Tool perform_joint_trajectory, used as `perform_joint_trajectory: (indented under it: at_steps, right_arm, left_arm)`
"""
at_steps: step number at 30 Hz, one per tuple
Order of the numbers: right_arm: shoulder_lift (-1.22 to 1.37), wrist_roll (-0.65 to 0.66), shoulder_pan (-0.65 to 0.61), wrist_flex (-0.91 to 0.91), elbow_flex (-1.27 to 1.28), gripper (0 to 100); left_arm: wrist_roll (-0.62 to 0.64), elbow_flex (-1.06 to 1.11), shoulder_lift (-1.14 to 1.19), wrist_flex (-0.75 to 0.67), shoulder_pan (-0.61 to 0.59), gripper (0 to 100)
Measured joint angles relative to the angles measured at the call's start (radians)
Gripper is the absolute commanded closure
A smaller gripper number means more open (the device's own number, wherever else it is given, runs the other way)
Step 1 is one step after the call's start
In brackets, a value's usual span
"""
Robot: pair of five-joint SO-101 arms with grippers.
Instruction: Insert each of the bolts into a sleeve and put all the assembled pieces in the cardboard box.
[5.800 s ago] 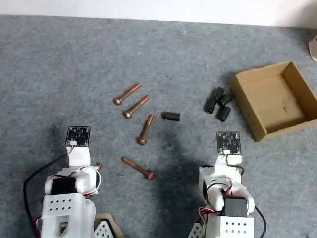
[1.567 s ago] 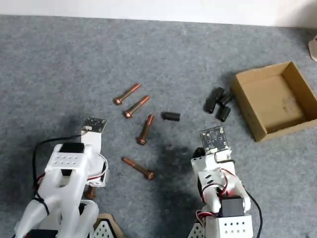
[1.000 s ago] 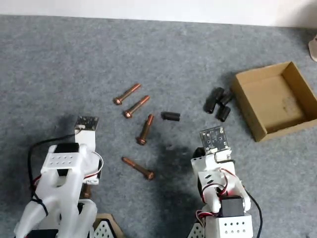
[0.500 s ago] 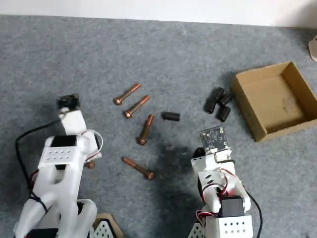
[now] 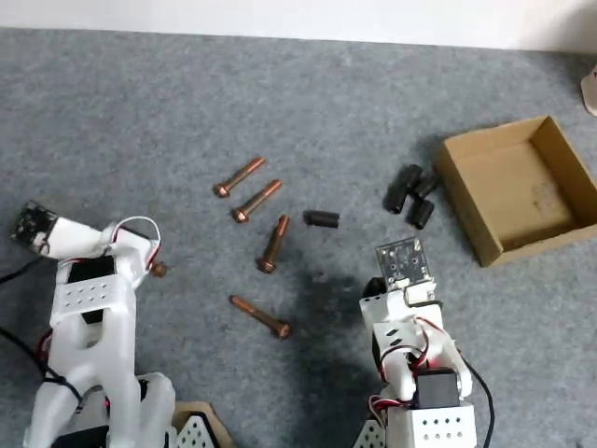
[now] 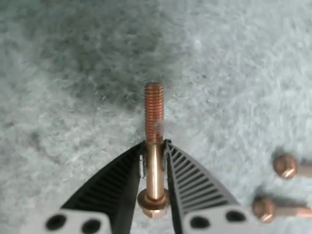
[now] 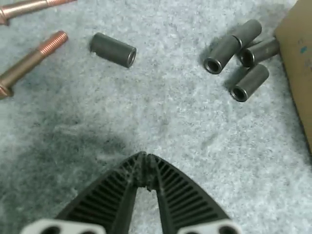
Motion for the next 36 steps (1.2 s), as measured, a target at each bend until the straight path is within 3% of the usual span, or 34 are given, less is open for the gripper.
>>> perform_joint_trajectory:
  at_steps: [3,10,18,30,36]
  right_arm:
    - [0.0,0.0,0.0,0.0,0.0,98.8]
    - [0.0,0.0,0.0,0.0,0.0,98.8]
    - [0.0,0.0,0.0,0.0,0.0,98.8]
    - [0.0,0.0,0.0,0.0,0.0,98.8]
    - [0.0,0.0,0.0,0.0,0.0,98.8]
  left_arm:
    - [0.054,0.0,0.0,0.0,0.0,94]
    - [0.072,0.006,0.0,0.0,0.011,69]
    - [0.063,0.026,0.0,-0.003,0.037,68]
    - [-0.397,0.026,0.0,-0.003,0.037,68]
    - [-0.647,-0.051,0.0,-0.003,-0.04,68]
